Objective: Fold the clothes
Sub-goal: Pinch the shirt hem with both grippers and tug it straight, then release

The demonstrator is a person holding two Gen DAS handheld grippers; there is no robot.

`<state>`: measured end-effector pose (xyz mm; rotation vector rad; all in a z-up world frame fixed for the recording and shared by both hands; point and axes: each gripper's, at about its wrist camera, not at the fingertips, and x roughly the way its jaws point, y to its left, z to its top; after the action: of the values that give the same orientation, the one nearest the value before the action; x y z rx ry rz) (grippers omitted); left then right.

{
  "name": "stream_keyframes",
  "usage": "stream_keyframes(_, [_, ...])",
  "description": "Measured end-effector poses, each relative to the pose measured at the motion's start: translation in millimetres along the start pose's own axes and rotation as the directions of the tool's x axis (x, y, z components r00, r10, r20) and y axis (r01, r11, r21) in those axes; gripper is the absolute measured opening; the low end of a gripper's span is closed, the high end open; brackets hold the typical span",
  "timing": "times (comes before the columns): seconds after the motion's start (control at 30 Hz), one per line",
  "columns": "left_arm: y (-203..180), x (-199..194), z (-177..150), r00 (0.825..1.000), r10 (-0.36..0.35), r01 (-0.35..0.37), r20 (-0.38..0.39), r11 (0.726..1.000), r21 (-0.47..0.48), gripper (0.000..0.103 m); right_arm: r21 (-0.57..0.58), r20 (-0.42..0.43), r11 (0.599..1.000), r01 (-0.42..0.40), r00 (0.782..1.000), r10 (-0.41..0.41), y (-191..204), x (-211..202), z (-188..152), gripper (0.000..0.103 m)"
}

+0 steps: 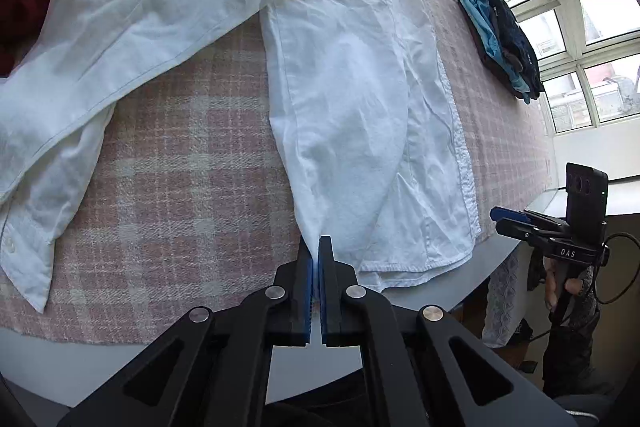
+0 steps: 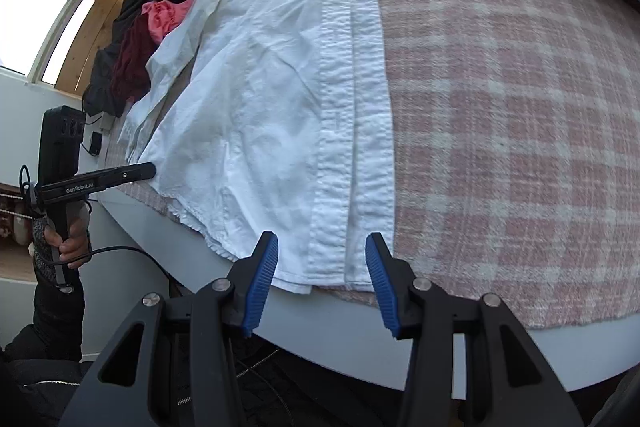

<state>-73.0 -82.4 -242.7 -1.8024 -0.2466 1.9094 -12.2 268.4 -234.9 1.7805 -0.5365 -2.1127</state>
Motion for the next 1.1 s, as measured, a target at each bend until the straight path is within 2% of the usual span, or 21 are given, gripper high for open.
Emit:
stream_keyframes(0.07, [0.9, -1.6, -2.1, 1.0, 0.004, -0.004, 0.0, 1.0, 0.008, 0.002, 0.027, 0.004, 0.999, -0.029, 1.0, 0.029, -4.5, 0.7, -7.9, 0.045])
stream_keyframes(0.23, [-0.1, 2.2, -3.7, 1.0, 0.025, -0.025, 0.005, 0.999, 0.022, 0.002, 0.014, -0.004, 0.999, -0.032, 0.999, 0.032, 4.8, 14.4, -21.6, 0.045])
stream_keyframes(0.33, [1.1, 1.0, -5.1, 1.0, 0.024, -0.025, 0.007, 0.999, 0.026, 0.002, 0.082, 0.015, 0.995, -0.062, 0.998, 0.061, -4.6, 18.5, -17.4, 0.045])
stream_keyframes(0.47, [5.1, -2.6, -4.7, 1.0, 0.012, -0.013, 0.018, 1.0, 0.02, 0.002, 0.085, -0.024, 0.993, -0.08, 0.996, 0.083, -1.6, 26.6, -14.7, 0.045])
stream_keyframes(0.83, [3.3, 2.0, -5.1, 1.0, 0.007, -0.008, 0.008, 0.999, 0.048, 0.002, 0.028, -0.099, 0.999, -0.026, 0.995, 0.029, 22.6, 32.8, -20.3, 0.045])
stream_keyframes(0.9, [4.2, 2.9, -4.8, 1.0, 0.004, -0.005, 0.007, 0.999, 0.048, 0.002, 0.045, -0.096, 0.999, -0.018, 0.995, 0.023, 19.9, 34.5, -17.3, 0.045])
stream_keyframes(1.0, [4.2, 2.9, -5.5, 1.0, 0.001, -0.002, 0.005, 0.999, 0.054, 0.002, 0.14, -0.085, 0.986, -0.095, 0.991, 0.108, 8.4, 38.9, -12.9, 0.045])
stream_keyframes(1.1, [4.2, 2.4, -5.3, 1.0, 0.005, -0.006, 0.008, 0.998, 0.06, 0.002, 0.156, -0.077, 0.981, -0.119, 0.988, 0.132, 4.2, 39.8, -12.7, 0.043])
